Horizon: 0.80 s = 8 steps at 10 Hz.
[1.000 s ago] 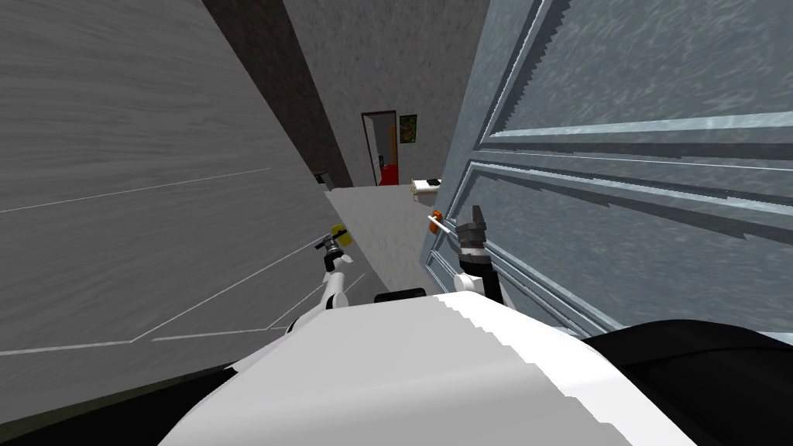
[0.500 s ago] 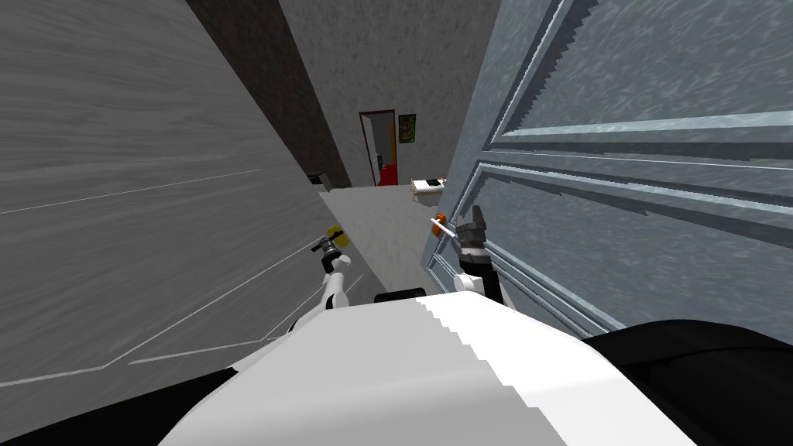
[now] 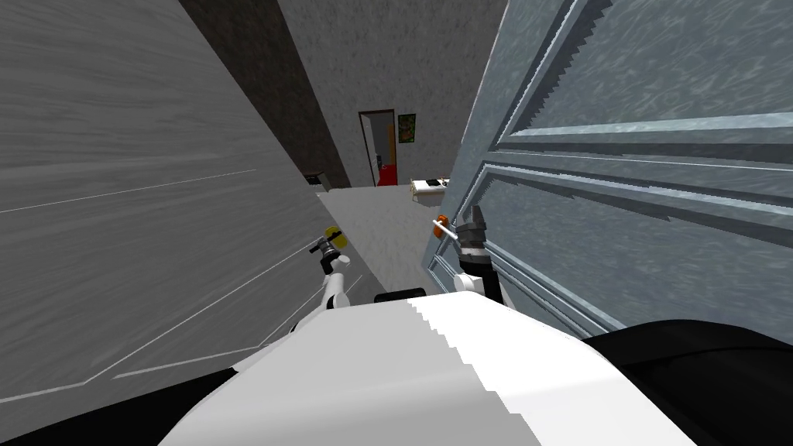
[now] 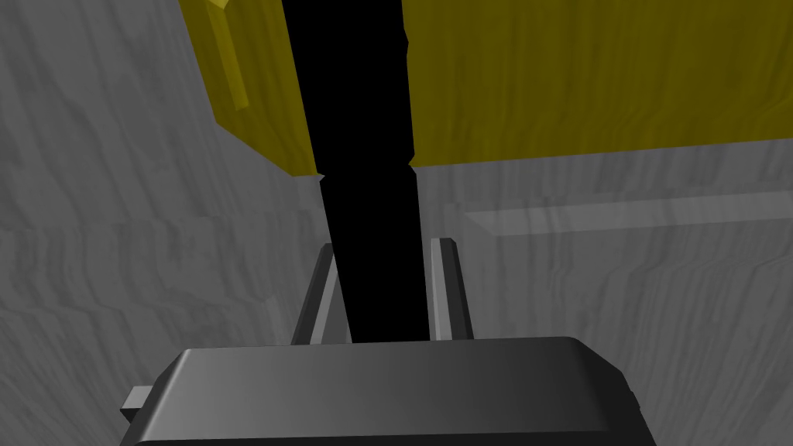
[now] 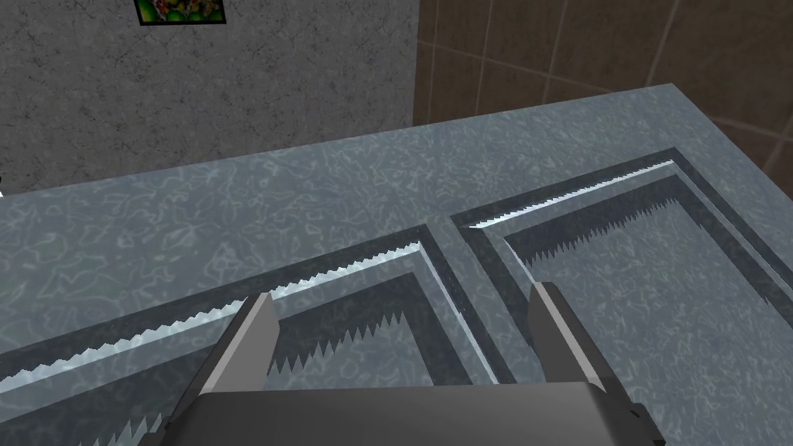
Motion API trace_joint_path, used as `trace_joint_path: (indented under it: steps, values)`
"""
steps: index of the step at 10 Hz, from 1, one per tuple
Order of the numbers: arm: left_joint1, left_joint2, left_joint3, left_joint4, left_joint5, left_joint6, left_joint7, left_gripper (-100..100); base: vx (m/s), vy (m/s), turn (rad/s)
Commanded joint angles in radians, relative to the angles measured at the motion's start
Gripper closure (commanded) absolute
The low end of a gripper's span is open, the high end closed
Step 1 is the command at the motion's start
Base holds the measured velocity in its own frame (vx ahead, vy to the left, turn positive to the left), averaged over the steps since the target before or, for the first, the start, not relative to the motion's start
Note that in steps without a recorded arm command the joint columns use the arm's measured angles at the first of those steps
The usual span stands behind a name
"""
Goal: Push the door open
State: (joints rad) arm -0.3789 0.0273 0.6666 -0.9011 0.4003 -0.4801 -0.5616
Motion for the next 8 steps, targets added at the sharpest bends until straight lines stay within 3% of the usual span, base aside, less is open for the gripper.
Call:
trace_joint_path:
  steps: [1,3,6,8]
  values:
    - [-0.004,0.019,0.031,-0.005,0.019,-0.02,-0.025,100,0.068,0.016,-0.032]
    - [-0.005,0.01,0.054,-0.011,0.04,-0.028,-0.056,100,0.097,0.03,-0.033]
    - [-0.005,0.01,0.054,-0.011,0.04,-0.028,-0.056,100,0.032,0.023,0.009]
    - [-0.007,-0.004,0.086,-0.019,0.071,-0.039,-0.099,100,0.078,0.014,-0.058]
